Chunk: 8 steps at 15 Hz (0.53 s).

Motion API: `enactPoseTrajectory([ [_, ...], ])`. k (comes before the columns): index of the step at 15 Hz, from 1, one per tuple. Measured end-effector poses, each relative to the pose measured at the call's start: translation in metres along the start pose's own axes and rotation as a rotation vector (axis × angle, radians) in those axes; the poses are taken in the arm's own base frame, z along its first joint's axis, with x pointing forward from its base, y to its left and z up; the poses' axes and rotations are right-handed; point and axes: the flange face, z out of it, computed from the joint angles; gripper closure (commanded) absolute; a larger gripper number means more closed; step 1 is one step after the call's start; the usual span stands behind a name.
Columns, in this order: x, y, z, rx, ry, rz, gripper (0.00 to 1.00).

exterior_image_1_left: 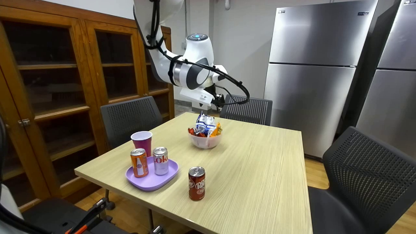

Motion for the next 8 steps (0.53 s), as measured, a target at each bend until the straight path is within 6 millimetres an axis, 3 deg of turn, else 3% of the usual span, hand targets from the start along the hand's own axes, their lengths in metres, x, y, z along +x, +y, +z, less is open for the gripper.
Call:
enactPoseTrajectory([
  [8, -0.0035, -0.0012, -0.002, 0.001, -0.005, -0.003, 0.0],
])
